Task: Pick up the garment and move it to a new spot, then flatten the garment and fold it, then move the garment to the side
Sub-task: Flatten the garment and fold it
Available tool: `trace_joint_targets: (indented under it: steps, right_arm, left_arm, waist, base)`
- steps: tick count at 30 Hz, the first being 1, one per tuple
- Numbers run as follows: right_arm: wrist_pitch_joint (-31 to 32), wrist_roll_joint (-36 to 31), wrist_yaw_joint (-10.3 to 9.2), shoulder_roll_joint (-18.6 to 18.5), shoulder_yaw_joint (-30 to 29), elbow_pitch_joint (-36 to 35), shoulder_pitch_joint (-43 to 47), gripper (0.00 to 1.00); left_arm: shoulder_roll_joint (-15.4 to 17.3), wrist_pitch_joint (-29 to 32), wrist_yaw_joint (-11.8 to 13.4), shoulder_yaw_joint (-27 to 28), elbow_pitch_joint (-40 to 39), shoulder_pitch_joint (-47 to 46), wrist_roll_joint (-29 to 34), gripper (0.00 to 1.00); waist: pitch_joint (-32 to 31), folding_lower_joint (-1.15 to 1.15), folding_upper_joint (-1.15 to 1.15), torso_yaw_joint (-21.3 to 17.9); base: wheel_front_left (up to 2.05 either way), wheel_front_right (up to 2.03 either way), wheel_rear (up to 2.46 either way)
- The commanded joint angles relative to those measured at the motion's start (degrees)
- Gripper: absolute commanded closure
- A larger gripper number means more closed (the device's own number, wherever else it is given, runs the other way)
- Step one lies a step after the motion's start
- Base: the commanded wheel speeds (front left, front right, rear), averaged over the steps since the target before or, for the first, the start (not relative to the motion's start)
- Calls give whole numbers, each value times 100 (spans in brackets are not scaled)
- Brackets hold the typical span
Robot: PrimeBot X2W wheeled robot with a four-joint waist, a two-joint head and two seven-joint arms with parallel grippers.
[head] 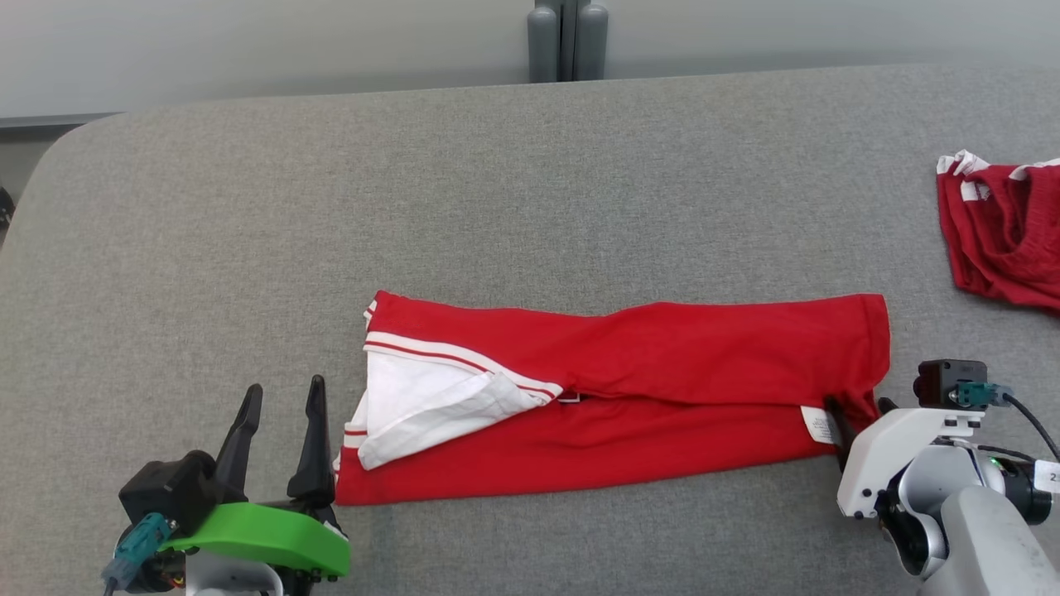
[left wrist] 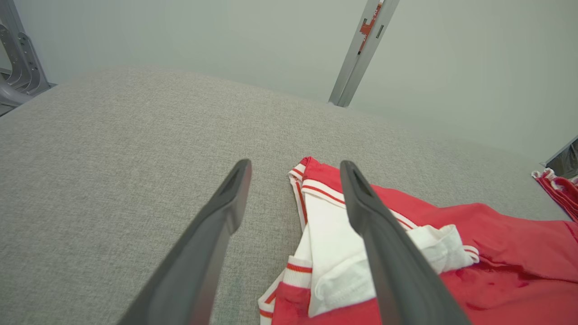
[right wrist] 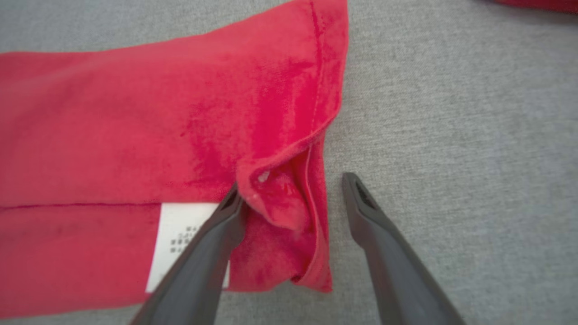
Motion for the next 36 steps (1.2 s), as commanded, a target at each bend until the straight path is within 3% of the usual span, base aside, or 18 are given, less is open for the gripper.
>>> trace_joint_targets:
  steps: [1,3,5,6,7,17,24,29,36]
  right_arm:
    - [58,-49,-1,57,65,126,-57,13]
    - [53,-40,-1,83,122,245,-139,53]
    - [40,-49,-1,95,168,359,-214,68]
    - [29,-50,-1,93,184,416,-260,87]
    - [15,-50,-1,87,192,454,-301,100]
    - [-239,-49,-9,-332,-167,587,-652,100]
    - [-340,-39,-6,-661,-791,333,-427,100]
    - [-460,70,-6,-494,-867,-10,-301,100]
    - [-311,491,-5,-112,-137,-1009,-36,100]
  left_arm:
    - [23,8,7,-9,14,-128,44,0]
    - [26,19,18,-31,21,-137,63,0]
    - [34,32,26,-50,22,-145,69,0]
    - [38,33,31,-54,22,-153,66,0]
    - [45,37,36,-56,23,-157,62,0]
    - [65,40,56,-87,44,-143,57,0]
    - [62,73,60,-149,78,-201,86,0]
    - [96,84,69,-149,105,-188,69,0]
    - [113,108,58,-197,150,-192,50,0]
  waist:
    - [8,0,0,-4]
    - [15,0,0,-13]
    - [19,0,0,-29]
    - [20,0,0,-39]
    - [20,0,0,-50]
    - [-45,0,0,-308]
    - [-81,0,0,-449]
    - [-95,0,0,-526]
    - [-188,0,0,-463]
  base:
    - [0,0,0]
    - [0,0,0]
    - [0,0,0]
    - [0,0,0]
    - [0,0,0]
    - [0,0,0]
    - [0,0,0]
    - [0,0,0]
    - [0,0,0]
